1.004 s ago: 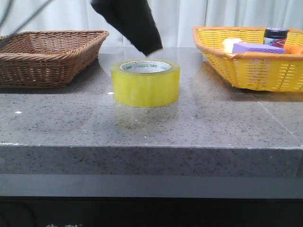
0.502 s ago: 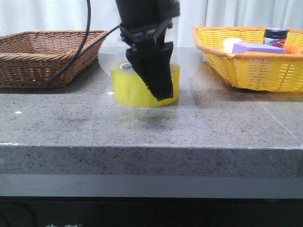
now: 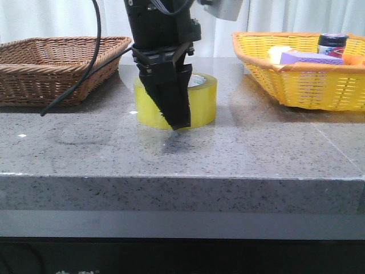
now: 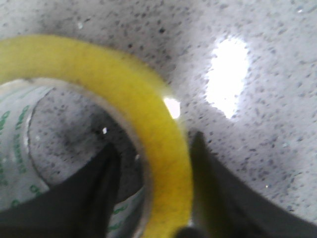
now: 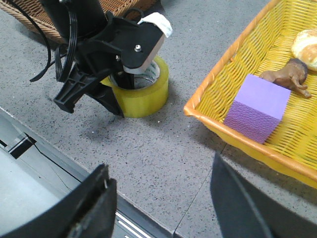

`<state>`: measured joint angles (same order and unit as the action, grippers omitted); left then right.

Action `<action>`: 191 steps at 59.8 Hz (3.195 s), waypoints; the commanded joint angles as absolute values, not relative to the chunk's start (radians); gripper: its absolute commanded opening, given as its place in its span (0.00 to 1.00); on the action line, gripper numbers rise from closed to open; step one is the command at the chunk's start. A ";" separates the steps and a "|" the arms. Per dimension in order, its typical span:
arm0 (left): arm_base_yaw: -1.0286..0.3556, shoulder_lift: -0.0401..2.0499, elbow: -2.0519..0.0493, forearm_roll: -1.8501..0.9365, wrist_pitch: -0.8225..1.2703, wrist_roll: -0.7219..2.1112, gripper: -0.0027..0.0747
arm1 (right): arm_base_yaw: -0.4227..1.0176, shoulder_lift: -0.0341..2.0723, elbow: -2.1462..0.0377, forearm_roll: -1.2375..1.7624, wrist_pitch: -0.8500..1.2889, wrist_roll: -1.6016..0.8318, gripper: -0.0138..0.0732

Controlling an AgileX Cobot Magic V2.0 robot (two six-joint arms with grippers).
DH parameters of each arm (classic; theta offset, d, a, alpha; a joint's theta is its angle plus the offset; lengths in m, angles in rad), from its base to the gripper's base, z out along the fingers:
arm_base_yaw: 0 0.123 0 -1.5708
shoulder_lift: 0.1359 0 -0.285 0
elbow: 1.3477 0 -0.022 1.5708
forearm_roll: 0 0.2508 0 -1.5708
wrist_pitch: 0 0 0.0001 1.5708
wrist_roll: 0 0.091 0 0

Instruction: Transfer tape with both arms

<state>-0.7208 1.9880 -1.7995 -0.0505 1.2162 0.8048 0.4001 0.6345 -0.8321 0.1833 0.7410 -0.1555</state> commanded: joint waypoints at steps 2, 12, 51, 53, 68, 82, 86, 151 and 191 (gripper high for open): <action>-0.723 1.935 -1.831 -0.076 1.206 0.771 0.23 | 0.394 0.632 -0.856 0.196 0.675 -0.157 0.67; -0.723 1.935 -1.837 -0.076 1.207 0.757 0.21 | 0.394 0.632 -0.856 0.196 0.675 -0.157 0.67; -0.721 1.935 -2.228 0.256 1.234 0.263 0.21 | 0.394 0.632 -0.856 0.196 0.674 -0.157 0.67; -0.716 1.935 -2.235 0.275 1.245 0.259 0.21 | 0.394 0.632 -0.856 0.196 0.674 -0.157 0.67; -0.590 1.935 -2.244 0.294 1.259 0.180 0.21 | 0.394 0.632 -0.856 0.196 0.674 -0.157 0.67; -0.419 1.954 -2.244 0.250 1.259 0.070 0.21 | 0.394 0.632 -0.856 0.196 0.674 -0.157 0.67; -0.368 1.967 -2.242 0.222 1.259 0.022 0.21 | 0.394 0.632 -0.856 0.196 0.674 -0.157 0.67; -0.241 2.072 -2.253 0.024 1.260 -0.047 0.59 | 0.394 0.632 -0.856 0.196 0.675 -0.157 0.67; -0.308 1.543 -1.916 -0.015 1.242 0.000 0.51 | 0.394 0.632 -0.856 0.196 0.675 -0.157 0.67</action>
